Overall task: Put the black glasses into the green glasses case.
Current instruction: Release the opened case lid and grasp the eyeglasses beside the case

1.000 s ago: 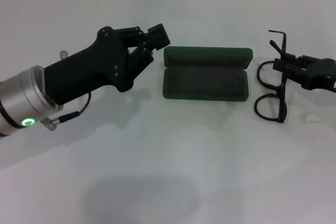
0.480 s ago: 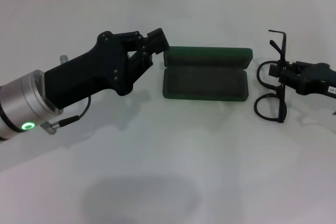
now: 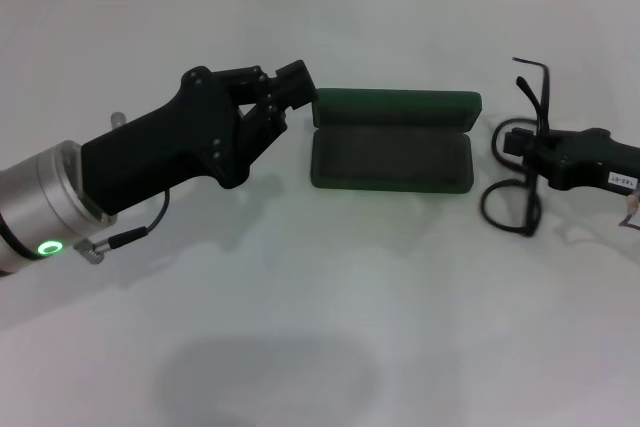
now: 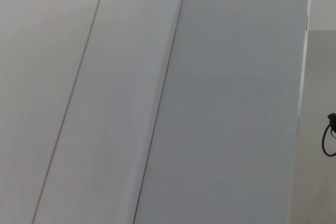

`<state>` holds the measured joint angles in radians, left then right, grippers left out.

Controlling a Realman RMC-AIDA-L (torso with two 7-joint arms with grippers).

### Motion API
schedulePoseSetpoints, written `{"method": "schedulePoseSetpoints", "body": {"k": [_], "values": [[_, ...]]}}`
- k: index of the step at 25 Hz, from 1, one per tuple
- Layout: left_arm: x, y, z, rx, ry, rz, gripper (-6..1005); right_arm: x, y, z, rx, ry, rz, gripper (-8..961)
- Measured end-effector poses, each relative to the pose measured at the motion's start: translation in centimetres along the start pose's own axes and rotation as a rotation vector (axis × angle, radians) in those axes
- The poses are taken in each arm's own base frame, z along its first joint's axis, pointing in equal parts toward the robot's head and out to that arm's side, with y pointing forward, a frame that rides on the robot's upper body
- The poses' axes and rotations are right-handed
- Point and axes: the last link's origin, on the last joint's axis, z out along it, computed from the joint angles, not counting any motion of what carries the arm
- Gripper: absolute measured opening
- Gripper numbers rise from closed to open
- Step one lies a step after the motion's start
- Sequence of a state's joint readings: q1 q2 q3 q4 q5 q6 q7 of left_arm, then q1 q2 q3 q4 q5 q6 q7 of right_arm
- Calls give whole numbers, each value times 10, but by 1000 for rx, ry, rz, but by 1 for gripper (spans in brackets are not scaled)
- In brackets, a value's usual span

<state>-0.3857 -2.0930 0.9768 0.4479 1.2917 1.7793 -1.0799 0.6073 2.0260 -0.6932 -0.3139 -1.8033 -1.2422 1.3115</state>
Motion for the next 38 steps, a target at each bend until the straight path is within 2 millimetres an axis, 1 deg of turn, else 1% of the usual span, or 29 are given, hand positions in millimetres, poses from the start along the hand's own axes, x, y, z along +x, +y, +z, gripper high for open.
{"method": "schedulePoseSetpoints", "body": {"k": [2, 7, 10, 15, 17, 20, 22, 26, 28, 29, 31, 33, 36, 38], "values": [[-1, 1, -1, 5, 0, -2, 59, 1, 0, -3, 0, -4, 2, 206], [-1, 1, -1, 6, 1, -3, 59, 3, 2, -20, -25, -41, -12, 30], [0, 0, 0, 2, 1, -2, 59, 0, 8, -32, -63, -92, -15, 26], [0, 0, 1, -1, 1, -2, 59, -10, 25, -57, -177, -220, -22, 20], [0, 0, 1, 4, 10, -7, 59, -18, 35, -70, -243, -284, -52, 18], [1, -1, 0, 22, 37, -19, 58, -30, 42, -80, -304, -359, -74, 17], [2, -2, 0, 31, 50, -22, 58, -42, 48, -85, -351, -418, -96, 17], [3, -3, 1, 30, 56, -36, 58, -66, 57, -86, -449, -454, -153, 18], [5, -5, 3, 23, 54, -87, 58, -76, 65, -83, -524, -443, -204, 18], [6, -7, 5, 20, 52, -152, 59, -80, 70, -81, -558, -435, -231, 18], [8, -9, 7, 15, 51, -231, 60, -86, 79, -77, -629, -407, -303, 18], [11, -11, 8, 8, 50, -314, 61, -90, 92, -72, -714, -365, -410, 18], [13, -14, 8, 13, 54, -387, 64, -93, 107, -67, -797, -315, -519, 18], [15, -19, 6, 32, 43, -460, 65, -94, 114, -64, -836, -291, -574, 19]]}}
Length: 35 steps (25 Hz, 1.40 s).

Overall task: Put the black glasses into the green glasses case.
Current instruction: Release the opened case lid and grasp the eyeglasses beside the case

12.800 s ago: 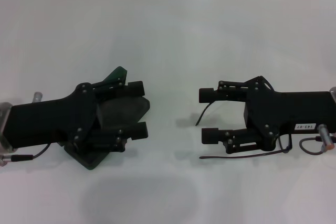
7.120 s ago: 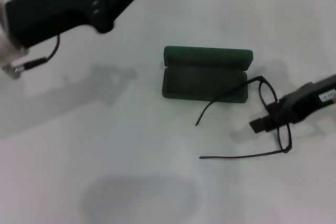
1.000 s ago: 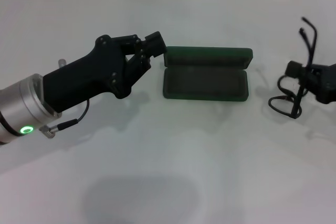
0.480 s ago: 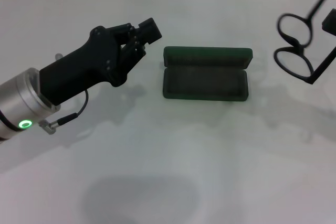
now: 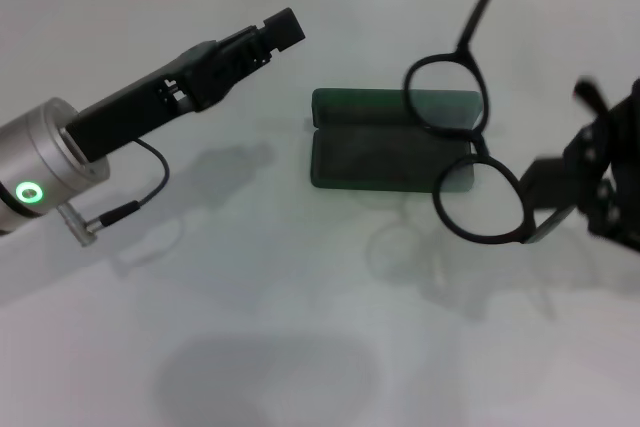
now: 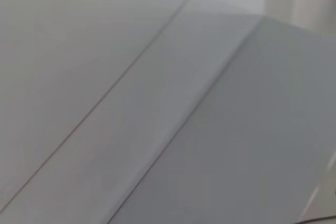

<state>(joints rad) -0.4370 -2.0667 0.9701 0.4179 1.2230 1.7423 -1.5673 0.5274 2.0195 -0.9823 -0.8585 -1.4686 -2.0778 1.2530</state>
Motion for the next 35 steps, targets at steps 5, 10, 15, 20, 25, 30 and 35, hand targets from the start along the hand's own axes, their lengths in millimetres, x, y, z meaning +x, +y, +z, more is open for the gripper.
{"method": "schedulePoseSetpoints", "body": {"k": [5, 10, 15, 20, 25, 30, 35], "values": [[4, -6, -4, 36, -27, -112, 209, -10, 5, 13, -100, 66, -123, 19], [8, -7, -12, 58, 13, -152, 240, -22, 5, 15, -124, 100, -218, 19], [7, -7, -14, 59, 22, -203, 267, -35, 2, 16, -89, 159, -326, 20], [2, 6, -1, -62, -80, -226, 276, -44, -3, 19, -81, 172, -393, 20], [0, 18, 13, -170, -118, -227, 281, -49, -8, 28, -101, 171, -441, 21], [0, 18, 15, -170, -125, -221, 285, -50, -11, 34, -115, 173, -464, 21], [6, 16, 7, -152, -75, -135, 434, -49, -13, 34, -102, 179, -455, 21]]}}
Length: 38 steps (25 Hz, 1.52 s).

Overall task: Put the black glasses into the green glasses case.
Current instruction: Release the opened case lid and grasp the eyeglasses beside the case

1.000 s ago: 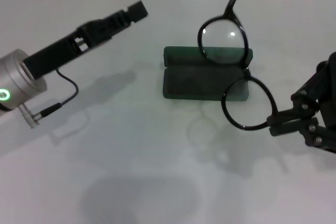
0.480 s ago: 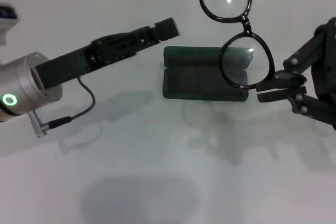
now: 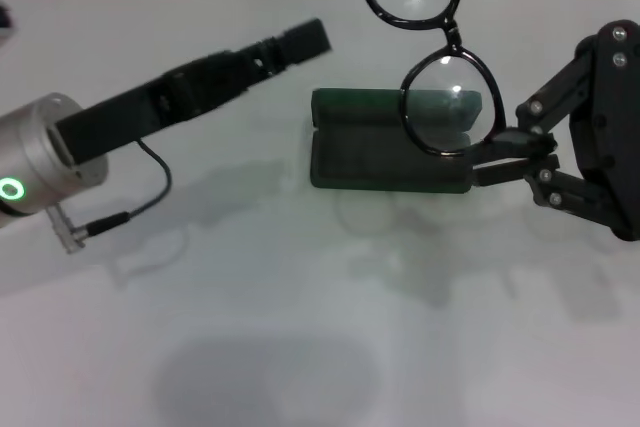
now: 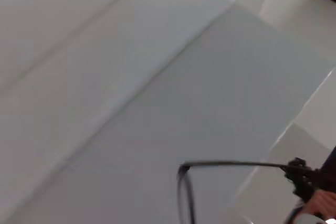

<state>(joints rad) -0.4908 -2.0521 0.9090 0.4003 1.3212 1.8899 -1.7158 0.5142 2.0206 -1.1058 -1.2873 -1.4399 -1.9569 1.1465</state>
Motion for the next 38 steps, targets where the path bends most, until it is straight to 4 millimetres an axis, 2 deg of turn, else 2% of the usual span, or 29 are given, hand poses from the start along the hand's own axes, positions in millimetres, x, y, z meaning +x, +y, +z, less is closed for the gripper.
{"method": "schedulePoseSetpoints", "body": {"k": [3, 7, 11, 16, 21, 27, 38], "values": [[0, 1, -14, 46, 66, 238, 434, 6, 1, -1, 39, 5, 47, 22], [-13, 5, -31, 134, 142, 592, 433, 17, -2, -4, 120, -9, 195, 22], [-26, 8, -30, 132, 153, 772, 433, 29, -10, -3, 156, -21, 358, 22], [-29, 5, -17, 111, 150, 862, 432, 46, -15, 10, 115, -33, 492, 23], [-19, 0, -8, 117, 163, 939, 432, 57, -13, 26, 41, -40, 576, 23], [-8, -10, 0, 150, 147, 966, 431, 60, -7, 38, -22, -28, 596, 24], [-13, -16, 8, 142, 89, 957, 430, 59, -10, 43, -38, -26, 590, 24]]}}
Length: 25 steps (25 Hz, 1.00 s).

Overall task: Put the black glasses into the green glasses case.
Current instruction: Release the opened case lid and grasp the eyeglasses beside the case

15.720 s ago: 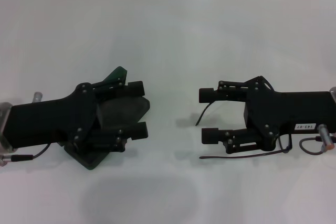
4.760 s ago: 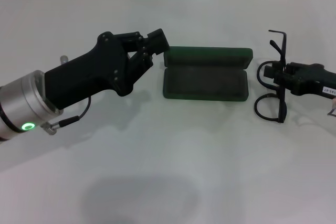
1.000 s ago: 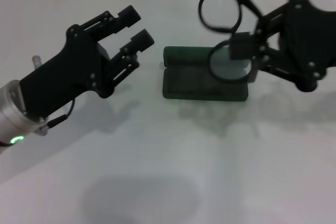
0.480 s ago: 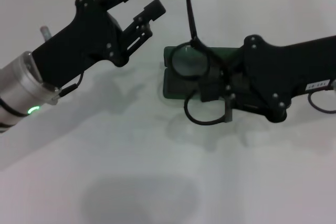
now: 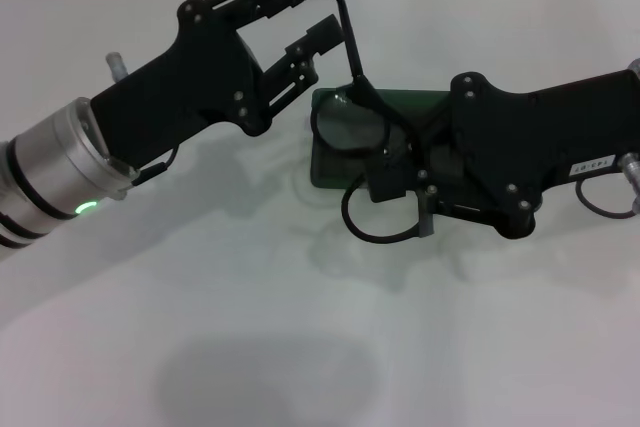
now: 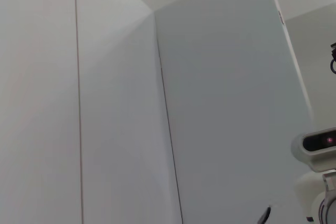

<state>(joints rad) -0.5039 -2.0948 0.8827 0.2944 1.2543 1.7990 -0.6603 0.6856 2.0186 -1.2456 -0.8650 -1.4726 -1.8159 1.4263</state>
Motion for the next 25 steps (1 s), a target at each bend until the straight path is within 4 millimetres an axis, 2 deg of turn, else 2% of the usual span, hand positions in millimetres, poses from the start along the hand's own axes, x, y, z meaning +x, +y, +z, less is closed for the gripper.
{"method": "schedulePoseSetpoints", "body": {"k": [17, 25], "values": [[5, 3, 9, -32, 45, -24, 428, 4, -6, 8, -21, 18, 28, 26], [4, 3, 11, -35, 50, -36, 396, 7, -6, 10, -21, 22, 37, 27]]}}
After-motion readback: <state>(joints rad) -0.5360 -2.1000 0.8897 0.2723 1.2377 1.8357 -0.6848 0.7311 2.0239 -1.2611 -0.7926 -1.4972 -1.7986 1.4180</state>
